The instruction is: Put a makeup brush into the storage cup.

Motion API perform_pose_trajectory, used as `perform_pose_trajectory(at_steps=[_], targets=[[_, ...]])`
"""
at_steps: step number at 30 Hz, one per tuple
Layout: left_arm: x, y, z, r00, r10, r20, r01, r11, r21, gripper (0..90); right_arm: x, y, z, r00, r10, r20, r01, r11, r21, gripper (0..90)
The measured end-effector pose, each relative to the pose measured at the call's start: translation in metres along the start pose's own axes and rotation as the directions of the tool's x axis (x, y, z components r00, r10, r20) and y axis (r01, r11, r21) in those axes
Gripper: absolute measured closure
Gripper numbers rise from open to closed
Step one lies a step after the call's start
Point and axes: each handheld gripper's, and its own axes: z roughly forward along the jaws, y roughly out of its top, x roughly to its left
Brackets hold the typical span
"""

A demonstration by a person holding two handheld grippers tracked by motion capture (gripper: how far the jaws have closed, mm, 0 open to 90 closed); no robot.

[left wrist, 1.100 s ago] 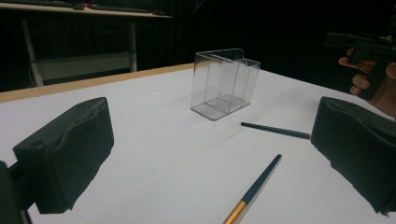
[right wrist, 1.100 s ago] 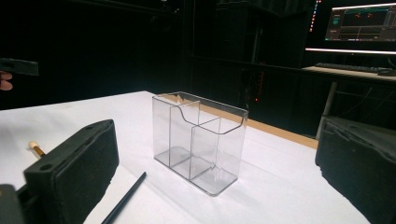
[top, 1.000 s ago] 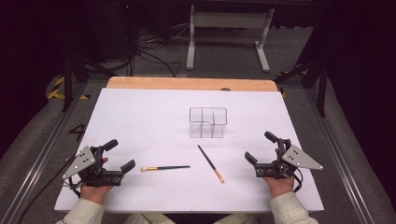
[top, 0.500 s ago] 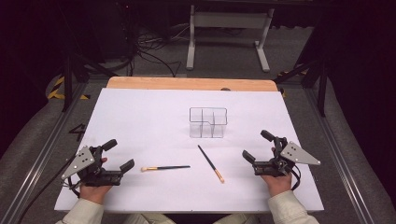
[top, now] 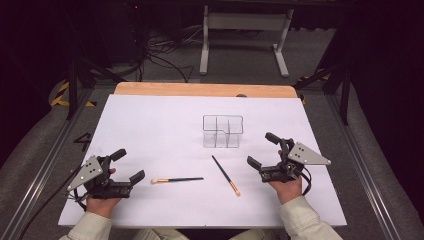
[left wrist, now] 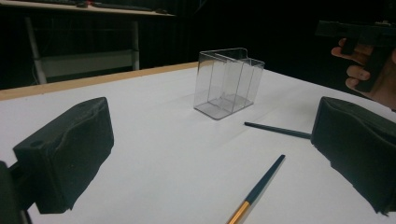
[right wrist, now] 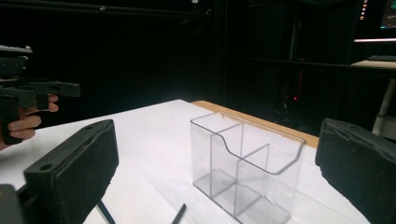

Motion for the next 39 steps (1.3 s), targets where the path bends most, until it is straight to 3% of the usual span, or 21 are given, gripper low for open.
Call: perform_pose_trajectory(at_steps=[8,12,23,30,36,39], targets=[[0.0,0.0,0.0,1.0,0.003,-0.007,-0.003,1.0,0.004,0.0,0.008,0.006,0.018,0.9989,-0.008,-0.046,0.009,1.0,0.012,0.0],[0.0,0.0,0.0,1.0,0.002,-0.007,-0.002,1.0,0.005,0.0,0.016,0.011,0.032,0.9954,-0.01,-0.095,0.011,1.0,0.019,0.0],[0.001,0.0,-0.001,1.0,0.001,-0.009,-0.001,1.0,-0.001,0.0,0.029,0.025,0.055,0.9878,-0.023,-0.154,0.026,1.0,0.018,0.0],[0.001,0.0,-0.003,0.9999,0.002,-0.014,-0.002,1.0,0.001,0.0,0.035,0.035,0.072,0.9793,-0.025,-0.201,0.044,0.995,0.092,0.0],[0.002,-0.001,-0.005,0.9998,-0.002,-0.02,0.003,1.0,0.003,0.0,0.041,0.043,0.084,0.9699,-0.038,-0.241,0.083,0.98,0.183,0.0],[0.002,-0.001,-0.007,0.9998,-0.004,-0.02,0.004,1.0,-0.002,0.0,0.043,0.048,0.098,0.9564,-0.021,-0.291,0.108,0.952,0.287,0.0]])
